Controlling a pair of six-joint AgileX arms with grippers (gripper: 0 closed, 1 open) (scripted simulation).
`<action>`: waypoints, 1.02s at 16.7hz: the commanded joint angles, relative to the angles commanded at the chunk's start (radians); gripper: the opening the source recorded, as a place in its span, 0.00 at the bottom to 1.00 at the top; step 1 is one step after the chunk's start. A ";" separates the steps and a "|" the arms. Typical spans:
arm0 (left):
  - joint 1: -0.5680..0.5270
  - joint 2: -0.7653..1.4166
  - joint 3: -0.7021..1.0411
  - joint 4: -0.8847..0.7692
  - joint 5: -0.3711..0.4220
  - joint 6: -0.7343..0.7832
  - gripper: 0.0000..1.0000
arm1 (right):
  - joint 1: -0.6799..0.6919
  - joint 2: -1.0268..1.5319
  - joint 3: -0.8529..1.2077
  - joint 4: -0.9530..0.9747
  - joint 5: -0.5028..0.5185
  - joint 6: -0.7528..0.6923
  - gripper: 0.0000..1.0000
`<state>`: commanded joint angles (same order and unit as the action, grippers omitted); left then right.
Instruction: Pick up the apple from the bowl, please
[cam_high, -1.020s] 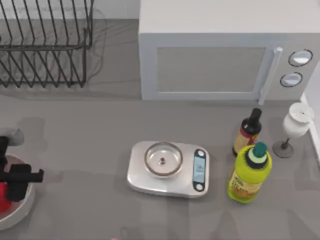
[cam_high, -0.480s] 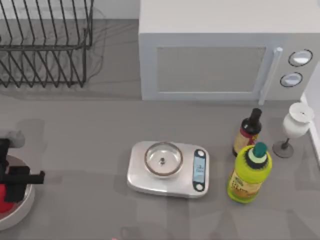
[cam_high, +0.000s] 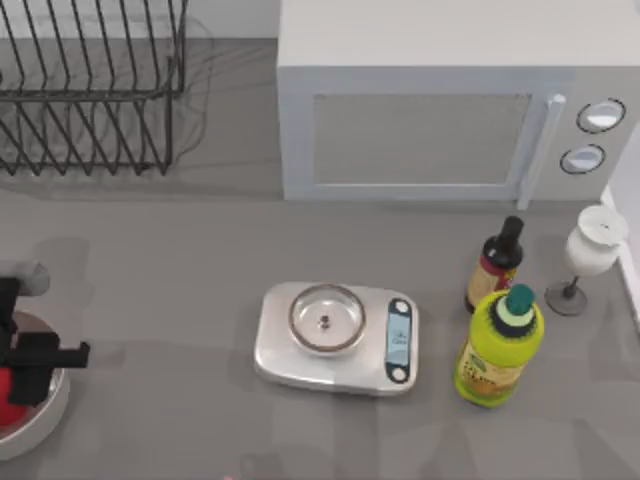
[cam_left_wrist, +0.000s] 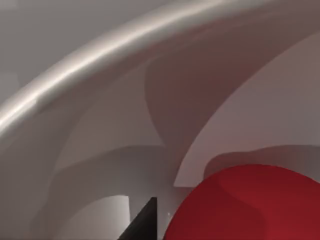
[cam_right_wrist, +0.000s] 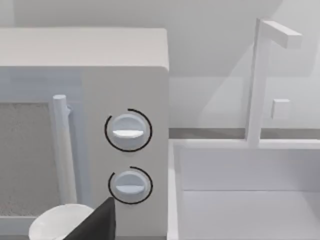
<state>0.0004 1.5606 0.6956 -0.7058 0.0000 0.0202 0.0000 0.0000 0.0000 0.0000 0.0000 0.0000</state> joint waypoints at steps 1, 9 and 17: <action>0.000 0.000 0.000 0.000 0.000 0.000 0.02 | 0.000 0.000 0.000 0.000 0.000 0.000 1.00; 0.000 0.000 0.000 0.000 0.000 0.000 0.00 | 0.000 0.000 0.000 0.000 0.000 0.000 1.00; -0.001 -0.005 0.250 -0.234 -0.002 -0.001 0.00 | 0.000 0.000 0.000 0.000 0.000 0.000 1.00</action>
<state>-0.0003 1.5561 0.9460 -0.9400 -0.0017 0.0195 0.0000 0.0000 0.0000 0.0000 0.0000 0.0000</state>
